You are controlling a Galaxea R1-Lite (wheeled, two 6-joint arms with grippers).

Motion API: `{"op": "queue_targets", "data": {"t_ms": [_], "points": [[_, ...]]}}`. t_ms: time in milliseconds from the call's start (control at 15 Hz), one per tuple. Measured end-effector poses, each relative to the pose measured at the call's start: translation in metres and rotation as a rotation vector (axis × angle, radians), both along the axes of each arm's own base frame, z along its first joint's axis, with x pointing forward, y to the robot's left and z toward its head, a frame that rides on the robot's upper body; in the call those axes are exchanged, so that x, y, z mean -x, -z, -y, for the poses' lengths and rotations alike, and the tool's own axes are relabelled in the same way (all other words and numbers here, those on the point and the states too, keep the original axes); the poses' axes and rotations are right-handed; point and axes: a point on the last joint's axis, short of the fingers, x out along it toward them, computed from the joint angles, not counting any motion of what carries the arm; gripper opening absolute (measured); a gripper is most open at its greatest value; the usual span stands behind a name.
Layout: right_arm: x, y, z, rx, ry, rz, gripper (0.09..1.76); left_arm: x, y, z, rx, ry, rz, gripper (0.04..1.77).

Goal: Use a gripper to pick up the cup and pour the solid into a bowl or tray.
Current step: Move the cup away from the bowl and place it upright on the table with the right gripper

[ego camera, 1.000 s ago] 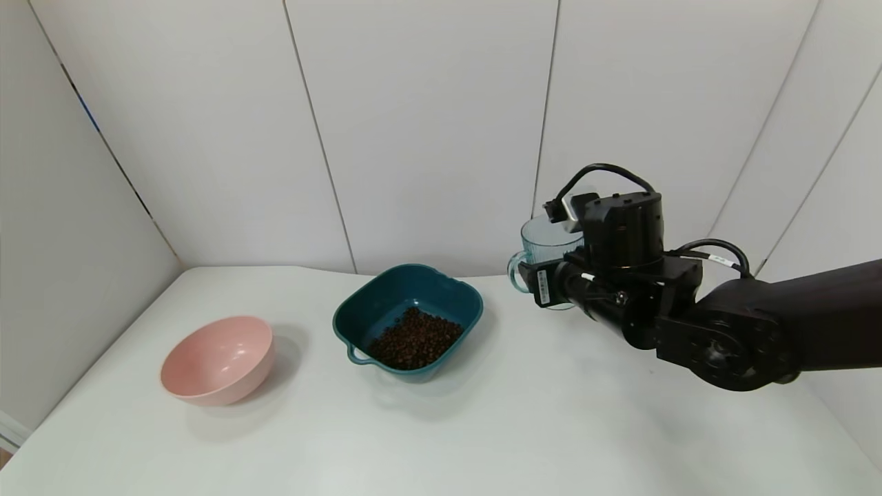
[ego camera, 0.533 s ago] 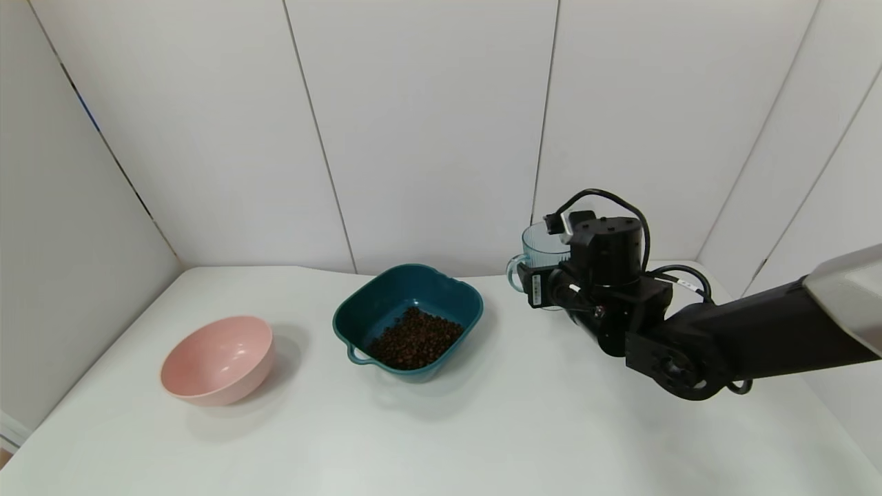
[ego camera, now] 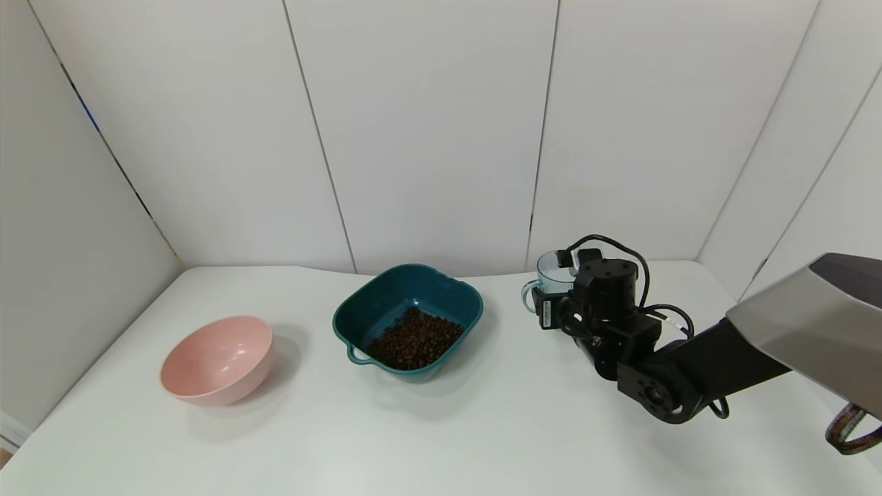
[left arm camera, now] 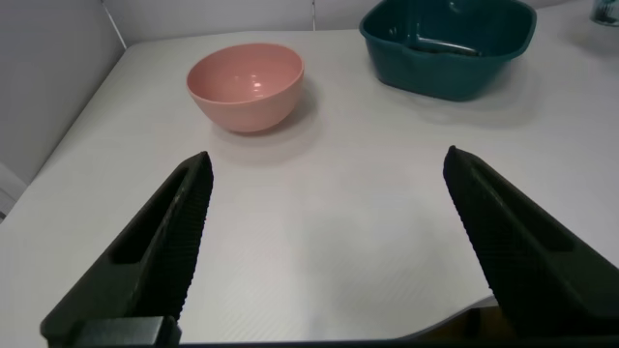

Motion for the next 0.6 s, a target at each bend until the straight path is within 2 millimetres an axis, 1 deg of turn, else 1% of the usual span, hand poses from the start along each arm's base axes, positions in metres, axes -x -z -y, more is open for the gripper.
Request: {"op": "queue_targets", "data": {"t_ms": [333,600], "points": [[-0.007,0.023,0.003,-0.021,0.023,-0.017,1.37,0.000,0.000,0.000,0.000,0.000,0.000,1.72],[-0.008,0.032,0.003,-0.025,0.025,-0.036,1.37,0.000,0.000,0.000,0.000,0.000,0.000,1.72]]}}
